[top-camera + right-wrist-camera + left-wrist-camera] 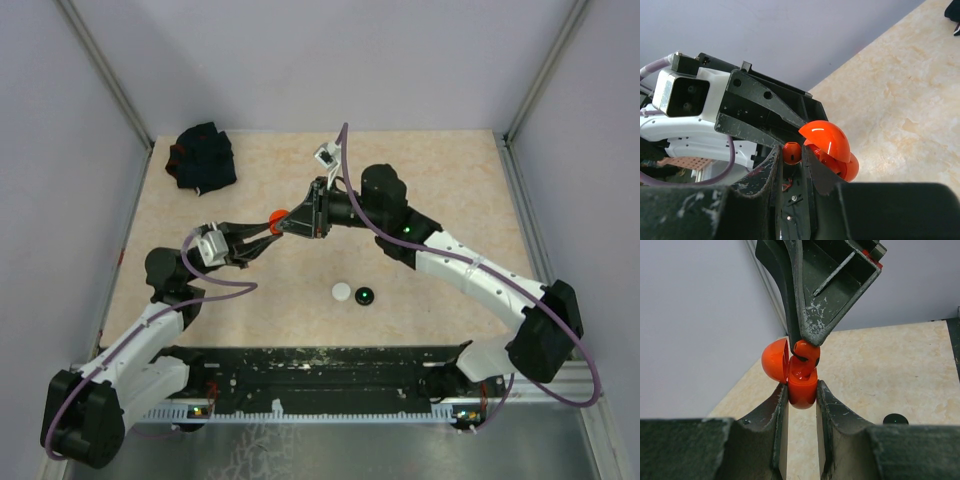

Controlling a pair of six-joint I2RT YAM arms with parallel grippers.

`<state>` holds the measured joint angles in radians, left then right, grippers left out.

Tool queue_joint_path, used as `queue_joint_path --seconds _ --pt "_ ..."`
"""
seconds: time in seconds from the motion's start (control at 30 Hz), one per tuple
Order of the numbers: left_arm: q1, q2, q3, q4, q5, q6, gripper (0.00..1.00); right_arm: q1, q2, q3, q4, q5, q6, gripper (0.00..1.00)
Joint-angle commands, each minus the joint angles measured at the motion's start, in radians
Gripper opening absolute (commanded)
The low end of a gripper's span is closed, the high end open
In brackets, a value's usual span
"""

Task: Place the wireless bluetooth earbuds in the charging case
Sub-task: Place the earbud in the charging case.

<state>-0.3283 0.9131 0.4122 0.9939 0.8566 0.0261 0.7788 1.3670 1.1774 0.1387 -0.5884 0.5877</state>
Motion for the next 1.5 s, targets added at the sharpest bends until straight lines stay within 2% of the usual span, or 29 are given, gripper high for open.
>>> queue_joint_path --seconds 0.0,0.8,1.47 --pt "0.006 -0.03 0.0 0.067 -0.003 0.007 0.0 -0.003 -0.031 0.005 -0.041 0.098 -0.013 0.07" --pt "0.006 -0.052 -0.024 0.058 -0.106 0.017 0.0 -0.003 -0.038 -0.044 -0.02 0.168 0.095 0.04" --pt "0.006 -0.051 -0.007 -0.034 -0.097 0.085 0.0 0.029 0.01 -0.015 -0.039 0.204 0.144 0.04"
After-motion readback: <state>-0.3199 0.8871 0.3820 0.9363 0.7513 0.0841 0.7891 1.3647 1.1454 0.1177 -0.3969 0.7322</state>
